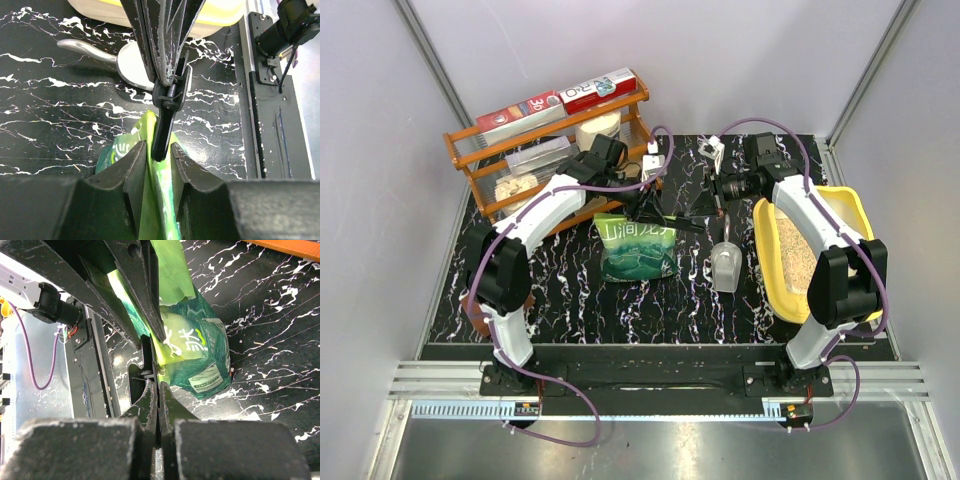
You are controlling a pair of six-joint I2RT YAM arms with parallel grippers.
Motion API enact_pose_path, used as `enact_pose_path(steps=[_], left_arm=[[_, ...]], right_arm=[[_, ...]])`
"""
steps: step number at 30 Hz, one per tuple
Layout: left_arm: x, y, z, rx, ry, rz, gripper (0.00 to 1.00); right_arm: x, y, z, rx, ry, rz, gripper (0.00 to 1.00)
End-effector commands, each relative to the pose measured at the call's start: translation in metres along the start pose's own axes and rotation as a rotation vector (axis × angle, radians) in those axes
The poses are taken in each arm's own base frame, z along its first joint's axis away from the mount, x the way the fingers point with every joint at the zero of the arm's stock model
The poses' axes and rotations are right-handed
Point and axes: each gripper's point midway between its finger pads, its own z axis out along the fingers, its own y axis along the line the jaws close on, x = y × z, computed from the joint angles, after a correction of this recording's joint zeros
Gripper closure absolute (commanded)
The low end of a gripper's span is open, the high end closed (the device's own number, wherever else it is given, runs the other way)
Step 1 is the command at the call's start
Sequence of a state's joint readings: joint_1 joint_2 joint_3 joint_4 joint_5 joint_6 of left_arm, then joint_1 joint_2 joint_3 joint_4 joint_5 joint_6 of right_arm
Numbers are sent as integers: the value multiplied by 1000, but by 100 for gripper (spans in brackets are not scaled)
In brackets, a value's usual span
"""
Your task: Fill the litter box with clean litter
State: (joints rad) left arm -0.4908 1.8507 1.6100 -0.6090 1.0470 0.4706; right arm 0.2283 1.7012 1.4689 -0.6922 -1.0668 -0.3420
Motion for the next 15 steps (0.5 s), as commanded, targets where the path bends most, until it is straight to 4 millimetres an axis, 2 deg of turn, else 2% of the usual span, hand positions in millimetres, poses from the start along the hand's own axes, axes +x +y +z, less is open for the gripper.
enact_pose_path(steps=[1, 8, 11, 12, 15], left_arm=[[-7, -10, 2, 49, 1, 62, 74], [-7, -10, 4, 48, 6, 69, 85], [-7, -10, 4, 47, 5, 68, 90], [-7, -10, 5, 48, 8, 66, 92], [-8, -9, 4, 44, 5, 72, 95]], right_arm=[[-7, -8, -1, 35, -25, -52, 100], [-3, -9, 0, 38, -18, -41, 99], [-3, -11, 1, 47, -15, -38, 90], [-3, -12, 0, 55, -15, -37, 77], [-7, -14, -5, 89, -14, -62, 62]])
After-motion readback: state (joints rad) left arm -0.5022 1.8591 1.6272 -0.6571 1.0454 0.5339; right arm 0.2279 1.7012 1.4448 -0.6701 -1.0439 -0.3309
